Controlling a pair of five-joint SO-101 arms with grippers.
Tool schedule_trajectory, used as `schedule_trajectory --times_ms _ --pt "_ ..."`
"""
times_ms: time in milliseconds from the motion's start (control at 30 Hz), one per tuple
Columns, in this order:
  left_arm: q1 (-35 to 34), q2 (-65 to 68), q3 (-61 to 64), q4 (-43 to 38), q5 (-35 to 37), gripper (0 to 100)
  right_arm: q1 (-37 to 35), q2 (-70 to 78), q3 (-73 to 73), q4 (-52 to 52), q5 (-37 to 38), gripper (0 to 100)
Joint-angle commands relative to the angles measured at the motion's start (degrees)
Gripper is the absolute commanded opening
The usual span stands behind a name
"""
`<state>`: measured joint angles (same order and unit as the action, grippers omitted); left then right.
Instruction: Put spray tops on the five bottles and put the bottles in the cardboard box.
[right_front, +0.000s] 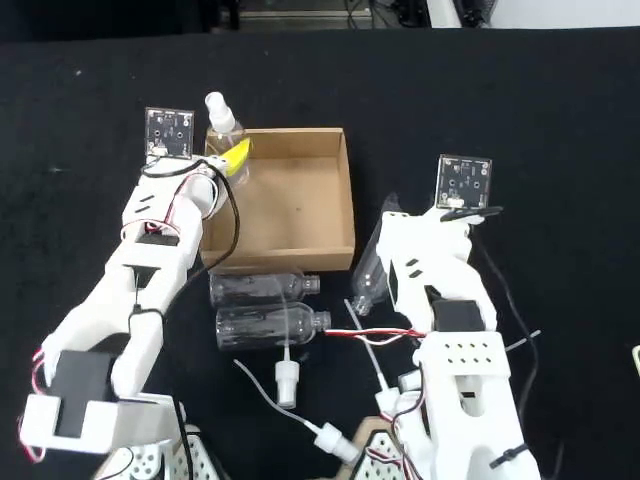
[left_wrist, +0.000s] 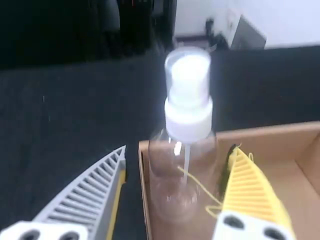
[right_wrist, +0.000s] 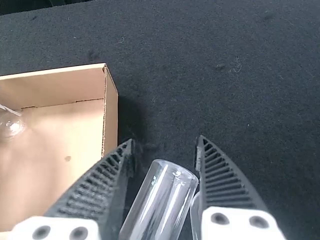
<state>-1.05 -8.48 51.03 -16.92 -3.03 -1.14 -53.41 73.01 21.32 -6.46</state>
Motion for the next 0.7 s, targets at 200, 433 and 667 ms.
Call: schedule_trajectory --times_ms 200,433,667 --pt "-3.38 -16.79 -0.66 23.03 0.62 29 1.23 -0.48 -0.66 -1.76 -0.09 17.8" --pt "-4.35 -26.46 0.31 44.84 -10.73 29 1.23 -0.48 -0.48 -1.76 -0.09 17.8" --pt "0.31 -35.96 -2.07 71.30 -25.85 29 1.05 -0.40 -0.40 -1.76 -0.09 17.8"
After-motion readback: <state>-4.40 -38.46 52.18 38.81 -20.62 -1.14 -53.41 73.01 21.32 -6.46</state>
